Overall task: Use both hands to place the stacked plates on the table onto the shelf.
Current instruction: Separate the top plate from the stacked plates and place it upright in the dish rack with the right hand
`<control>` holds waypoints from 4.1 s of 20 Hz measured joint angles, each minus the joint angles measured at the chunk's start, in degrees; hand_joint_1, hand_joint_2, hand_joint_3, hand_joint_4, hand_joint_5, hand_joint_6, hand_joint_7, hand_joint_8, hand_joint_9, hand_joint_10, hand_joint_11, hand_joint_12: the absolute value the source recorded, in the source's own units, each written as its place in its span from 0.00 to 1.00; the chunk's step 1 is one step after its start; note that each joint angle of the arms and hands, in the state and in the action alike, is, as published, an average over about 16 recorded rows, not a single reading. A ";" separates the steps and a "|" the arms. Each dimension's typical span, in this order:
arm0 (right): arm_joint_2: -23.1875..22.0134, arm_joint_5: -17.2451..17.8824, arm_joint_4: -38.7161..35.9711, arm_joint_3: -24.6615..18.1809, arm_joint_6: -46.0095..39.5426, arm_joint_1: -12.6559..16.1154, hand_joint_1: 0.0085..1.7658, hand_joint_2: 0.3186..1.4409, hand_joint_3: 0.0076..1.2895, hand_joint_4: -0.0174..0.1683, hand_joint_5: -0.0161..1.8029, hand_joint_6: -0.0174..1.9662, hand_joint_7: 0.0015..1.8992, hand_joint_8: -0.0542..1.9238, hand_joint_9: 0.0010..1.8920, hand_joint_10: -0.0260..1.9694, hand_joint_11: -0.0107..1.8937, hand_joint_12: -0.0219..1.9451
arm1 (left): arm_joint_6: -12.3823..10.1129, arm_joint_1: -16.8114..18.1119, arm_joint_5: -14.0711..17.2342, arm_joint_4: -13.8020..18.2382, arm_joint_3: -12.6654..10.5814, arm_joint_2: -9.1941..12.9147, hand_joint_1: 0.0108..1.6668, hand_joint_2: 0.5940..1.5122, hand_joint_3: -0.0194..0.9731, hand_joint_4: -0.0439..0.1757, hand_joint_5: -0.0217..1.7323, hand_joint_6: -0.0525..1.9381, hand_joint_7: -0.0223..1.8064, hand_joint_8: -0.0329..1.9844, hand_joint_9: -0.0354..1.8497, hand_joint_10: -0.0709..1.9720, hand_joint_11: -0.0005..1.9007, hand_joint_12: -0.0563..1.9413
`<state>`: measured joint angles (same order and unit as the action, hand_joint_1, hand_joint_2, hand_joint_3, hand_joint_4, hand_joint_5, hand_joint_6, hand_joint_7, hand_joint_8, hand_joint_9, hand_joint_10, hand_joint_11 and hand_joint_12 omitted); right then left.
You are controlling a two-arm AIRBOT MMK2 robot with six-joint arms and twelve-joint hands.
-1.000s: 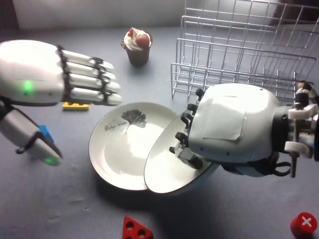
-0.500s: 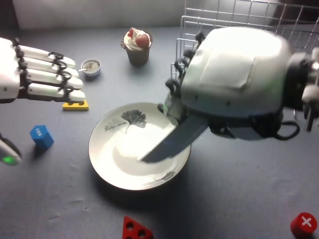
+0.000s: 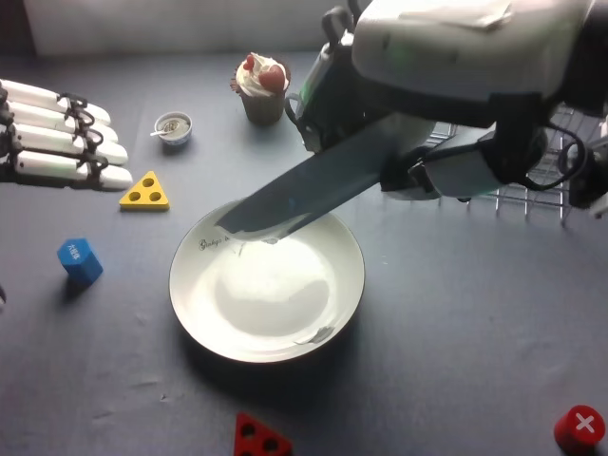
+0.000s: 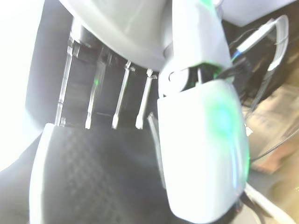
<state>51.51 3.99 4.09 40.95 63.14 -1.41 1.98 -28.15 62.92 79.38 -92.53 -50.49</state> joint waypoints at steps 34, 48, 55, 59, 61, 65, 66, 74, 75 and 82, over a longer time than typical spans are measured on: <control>-0.56 7.97 21.18 13.84 -2.42 1.81 0.84 0.54 0.00 0.05 0.55 0.43 0.61 0.23 0.66 0.25 0.53 0.65 | 1.55 -3.89 20.45 -6.11 -7.56 -4.86 0.01 0.37 0.04 0.19 0.07 0.04 0.08 0.01 0.10 0.04 0.07 0.04; -0.56 2.31 31.24 20.41 -5.74 2.38 0.84 0.55 0.00 0.05 0.54 0.43 0.61 0.26 0.66 0.25 0.54 0.66 | 5.35 -2.81 17.65 -2.50 -6.14 -6.63 0.02 0.36 0.04 0.19 0.06 0.04 0.08 0.01 0.10 0.04 0.07 0.04; 0.12 0.04 33.87 23.85 -6.32 3.03 0.84 0.56 0.00 0.05 0.52 0.44 0.60 0.26 0.65 0.27 0.53 0.68 | 5.51 -2.27 14.48 -1.66 -5.29 -7.49 0.02 0.36 0.04 0.19 0.05 0.04 0.07 0.01 0.08 0.04 0.06 0.04; 0.74 -1.03 35.89 25.75 -6.33 3.25 0.84 0.56 0.00 0.05 0.52 0.44 0.60 0.26 0.65 0.28 0.53 0.68 | 5.54 -1.95 13.38 -1.60 -4.99 -7.87 0.03 0.36 0.04 0.20 0.05 0.04 0.07 0.01 0.08 0.04 0.06 0.04; 1.04 -1.55 36.86 26.65 -6.37 3.33 0.84 0.56 0.00 0.05 0.52 0.44 0.60 0.26 0.64 0.28 0.53 0.68 | 5.54 -1.89 13.07 -1.61 -4.88 -7.99 0.03 0.36 0.04 0.20 0.05 0.04 0.07 0.01 0.08 0.04 0.06 0.04; 1.65 -2.36 38.73 28.28 -6.75 3.39 0.84 0.56 0.00 0.05 0.52 0.44 0.60 0.27 0.64 0.28 0.53 0.69 | 5.54 -1.79 12.74 -1.57 -4.71 -8.15 0.04 0.36 0.04 0.20 0.05 0.04 0.08 0.01 0.08 0.04 0.06 0.04; 1.81 -2.60 39.15 28.64 -6.92 3.39 0.84 0.56 0.00 0.05 0.52 0.44 0.60 0.27 0.64 0.28 0.52 0.69 | 5.53 -1.78 12.70 -1.58 -4.67 -8.18 0.04 0.36 0.04 0.20 0.05 0.04 0.07 0.01 0.08 0.04 0.06 0.04; 2.87 -4.40 40.89 31.26 -8.93 3.32 0.84 0.56 0.00 0.05 0.52 0.44 0.59 0.30 0.64 0.29 0.52 0.69 | 5.53 -2.00 12.56 -1.81 -4.28 -8.23 0.04 0.35 0.04 0.20 0.05 0.04 0.08 0.01 0.09 0.04 0.07 0.04; 3.01 -4.52 40.97 31.56 -9.22 3.25 0.84 0.57 0.00 0.05 0.52 0.44 0.58 0.31 0.63 0.30 0.52 0.69 | 5.53 -2.07 12.53 -1.86 -4.25 -8.23 0.04 0.35 0.04 0.20 0.05 0.04 0.08 0.01 0.09 0.04 0.07 0.04; 4.19 -4.90 42.02 33.81 -10.63 1.99 0.85 0.57 0.00 0.05 0.50 0.45 0.57 0.33 0.62 0.33 0.52 0.69 | 5.54 -2.51 12.30 -2.20 -4.07 -8.26 0.03 0.36 0.04 0.20 0.06 0.04 0.08 0.01 0.09 0.04 0.06 0.04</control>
<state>55.70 -0.91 46.11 74.77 52.51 0.58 7.52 -30.66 75.22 77.18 -96.60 -58.75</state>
